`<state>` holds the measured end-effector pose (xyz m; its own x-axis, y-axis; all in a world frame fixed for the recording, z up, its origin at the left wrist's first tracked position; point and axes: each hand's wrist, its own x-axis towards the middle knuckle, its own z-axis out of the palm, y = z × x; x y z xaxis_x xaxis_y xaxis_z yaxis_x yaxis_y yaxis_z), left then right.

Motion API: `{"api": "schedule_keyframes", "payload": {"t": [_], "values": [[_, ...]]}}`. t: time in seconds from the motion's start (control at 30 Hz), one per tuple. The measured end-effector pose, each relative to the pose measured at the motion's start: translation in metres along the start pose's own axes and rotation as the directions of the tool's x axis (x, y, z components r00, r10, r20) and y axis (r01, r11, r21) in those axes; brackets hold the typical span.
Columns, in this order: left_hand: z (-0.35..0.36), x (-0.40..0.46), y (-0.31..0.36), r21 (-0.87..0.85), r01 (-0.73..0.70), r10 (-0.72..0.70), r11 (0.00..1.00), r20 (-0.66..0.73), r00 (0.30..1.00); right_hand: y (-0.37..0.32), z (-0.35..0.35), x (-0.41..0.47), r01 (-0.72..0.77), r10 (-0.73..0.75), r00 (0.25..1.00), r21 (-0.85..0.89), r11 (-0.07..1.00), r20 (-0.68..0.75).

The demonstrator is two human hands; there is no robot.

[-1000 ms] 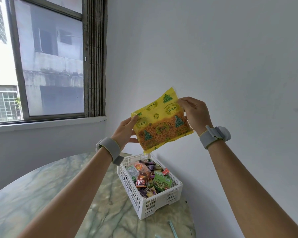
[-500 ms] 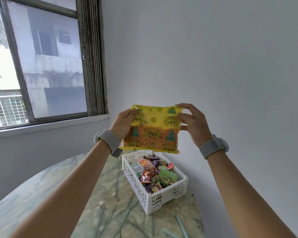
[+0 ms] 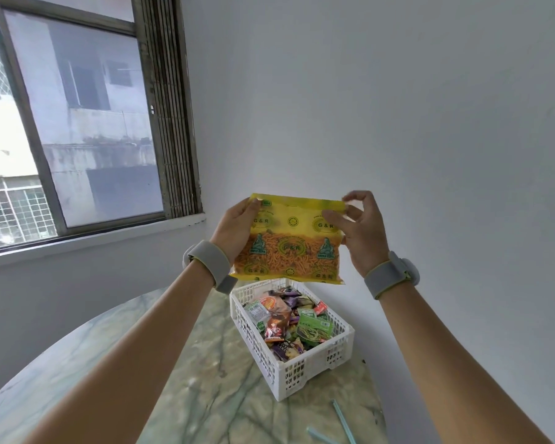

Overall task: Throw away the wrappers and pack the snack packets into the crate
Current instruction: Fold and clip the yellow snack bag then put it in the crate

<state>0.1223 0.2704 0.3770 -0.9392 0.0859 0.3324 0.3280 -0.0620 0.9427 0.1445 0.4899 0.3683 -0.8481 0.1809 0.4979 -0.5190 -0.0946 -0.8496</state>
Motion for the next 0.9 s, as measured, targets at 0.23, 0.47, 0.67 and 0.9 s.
{"api": "schedule_keyframes", "payload": {"t": [0.23,0.47,0.67,0.9], "values": [[0.012,-0.004,0.0,-0.132,0.133,-0.137,0.982,-0.023,0.99,-0.003,0.005,0.002,-0.077,0.088,0.99,0.102,0.992,-0.109],[0.016,-0.002,-0.001,0.053,-0.136,0.137,0.989,-0.016,0.99,-0.011,0.0,0.0,-0.114,0.12,0.993,0.222,0.968,-0.016],[0.014,-0.001,0.007,-0.03,-0.169,0.169,0.985,-0.003,0.986,-0.012,-0.01,0.0,-0.038,0.034,0.996,0.043,0.998,0.086],[0.014,-0.002,0.009,-0.077,-0.141,0.14,0.987,-0.019,0.99,-0.015,-0.016,-0.007,-0.062,0.042,0.991,0.16,0.985,0.128]]}}
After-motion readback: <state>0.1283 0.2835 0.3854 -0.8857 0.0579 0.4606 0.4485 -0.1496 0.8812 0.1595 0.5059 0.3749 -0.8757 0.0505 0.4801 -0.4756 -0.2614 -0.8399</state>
